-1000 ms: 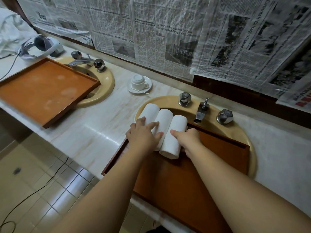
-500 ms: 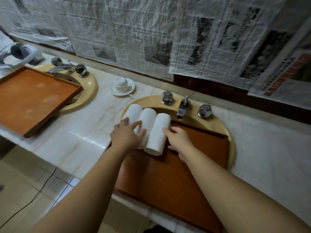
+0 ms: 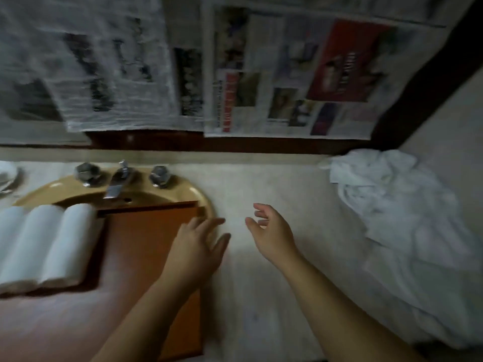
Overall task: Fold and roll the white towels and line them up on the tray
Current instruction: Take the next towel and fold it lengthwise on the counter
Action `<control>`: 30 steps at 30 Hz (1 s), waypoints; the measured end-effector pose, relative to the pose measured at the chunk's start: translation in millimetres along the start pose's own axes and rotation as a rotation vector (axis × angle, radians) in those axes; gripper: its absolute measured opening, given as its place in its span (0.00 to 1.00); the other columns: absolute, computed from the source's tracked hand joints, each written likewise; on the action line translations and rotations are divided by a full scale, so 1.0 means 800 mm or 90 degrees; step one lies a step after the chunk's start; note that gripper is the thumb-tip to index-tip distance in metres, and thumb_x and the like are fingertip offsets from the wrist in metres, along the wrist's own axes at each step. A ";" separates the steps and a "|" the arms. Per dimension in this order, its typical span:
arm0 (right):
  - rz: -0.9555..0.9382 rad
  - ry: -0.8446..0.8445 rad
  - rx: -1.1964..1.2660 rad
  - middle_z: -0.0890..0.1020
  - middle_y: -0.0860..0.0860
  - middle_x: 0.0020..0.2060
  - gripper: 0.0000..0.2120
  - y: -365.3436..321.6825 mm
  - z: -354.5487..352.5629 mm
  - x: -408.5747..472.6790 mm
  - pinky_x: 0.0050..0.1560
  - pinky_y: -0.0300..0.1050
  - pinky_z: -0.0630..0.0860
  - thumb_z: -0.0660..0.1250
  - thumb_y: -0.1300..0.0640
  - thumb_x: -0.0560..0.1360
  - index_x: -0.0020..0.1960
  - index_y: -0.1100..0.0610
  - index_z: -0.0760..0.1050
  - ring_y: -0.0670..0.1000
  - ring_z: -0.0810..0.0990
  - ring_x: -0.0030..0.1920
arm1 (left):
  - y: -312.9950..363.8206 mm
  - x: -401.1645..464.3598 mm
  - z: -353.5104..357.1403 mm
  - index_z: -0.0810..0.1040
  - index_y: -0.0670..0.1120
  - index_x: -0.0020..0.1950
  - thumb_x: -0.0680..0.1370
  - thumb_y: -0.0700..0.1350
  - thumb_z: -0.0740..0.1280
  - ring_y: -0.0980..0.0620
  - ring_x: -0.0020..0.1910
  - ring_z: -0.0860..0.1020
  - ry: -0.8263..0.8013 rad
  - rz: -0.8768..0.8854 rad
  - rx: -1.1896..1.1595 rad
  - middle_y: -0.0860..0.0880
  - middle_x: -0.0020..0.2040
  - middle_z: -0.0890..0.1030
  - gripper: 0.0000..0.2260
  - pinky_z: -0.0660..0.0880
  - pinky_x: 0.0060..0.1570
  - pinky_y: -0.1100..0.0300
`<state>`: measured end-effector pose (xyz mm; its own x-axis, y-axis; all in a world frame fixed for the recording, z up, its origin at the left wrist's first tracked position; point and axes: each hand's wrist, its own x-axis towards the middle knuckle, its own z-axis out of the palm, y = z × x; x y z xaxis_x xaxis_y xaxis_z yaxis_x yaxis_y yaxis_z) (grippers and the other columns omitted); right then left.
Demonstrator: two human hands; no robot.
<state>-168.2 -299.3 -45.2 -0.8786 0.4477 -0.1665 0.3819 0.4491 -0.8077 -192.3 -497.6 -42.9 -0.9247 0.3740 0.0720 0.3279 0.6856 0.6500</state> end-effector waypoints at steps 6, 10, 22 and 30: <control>0.028 0.134 -0.171 0.75 0.46 0.68 0.24 0.116 -0.213 -0.001 0.64 0.47 0.76 0.68 0.46 0.80 0.75 0.46 0.71 0.49 0.75 0.67 | 0.174 0.040 0.139 0.80 0.59 0.67 0.81 0.60 0.68 0.53 0.63 0.77 -0.099 0.110 -0.066 0.57 0.61 0.81 0.16 0.75 0.63 0.56; 0.069 0.220 -0.319 0.75 0.50 0.68 0.24 0.195 -0.338 -0.023 0.63 0.50 0.76 0.67 0.50 0.80 0.75 0.48 0.70 0.53 0.72 0.67 | 0.284 0.059 0.227 0.80 0.59 0.67 0.81 0.61 0.68 0.54 0.62 0.76 -0.159 0.182 -0.093 0.57 0.61 0.81 0.16 0.75 0.64 0.55; 0.126 0.179 -0.582 0.76 0.51 0.63 0.26 0.380 -0.496 -0.030 0.59 0.54 0.78 0.76 0.50 0.71 0.68 0.44 0.76 0.57 0.77 0.60 | 0.462 0.088 0.418 0.74 0.57 0.71 0.82 0.61 0.63 0.50 0.65 0.74 -0.315 0.306 0.128 0.52 0.65 0.77 0.19 0.73 0.64 0.51; 0.084 0.232 -0.633 0.76 0.50 0.56 0.08 0.402 -0.495 -0.010 0.49 0.50 0.77 0.76 0.50 0.73 0.50 0.42 0.83 0.54 0.76 0.51 | 0.462 0.095 0.489 0.75 0.52 0.68 0.81 0.58 0.68 0.47 0.62 0.74 -0.331 0.328 0.216 0.49 0.64 0.74 0.18 0.75 0.61 0.49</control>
<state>75.4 147.8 -80.0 -0.7372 0.6691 0.0935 0.6749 0.7357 0.0563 -65.2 28.5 -93.0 -0.4596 0.8805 -0.1159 0.8068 0.4685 0.3600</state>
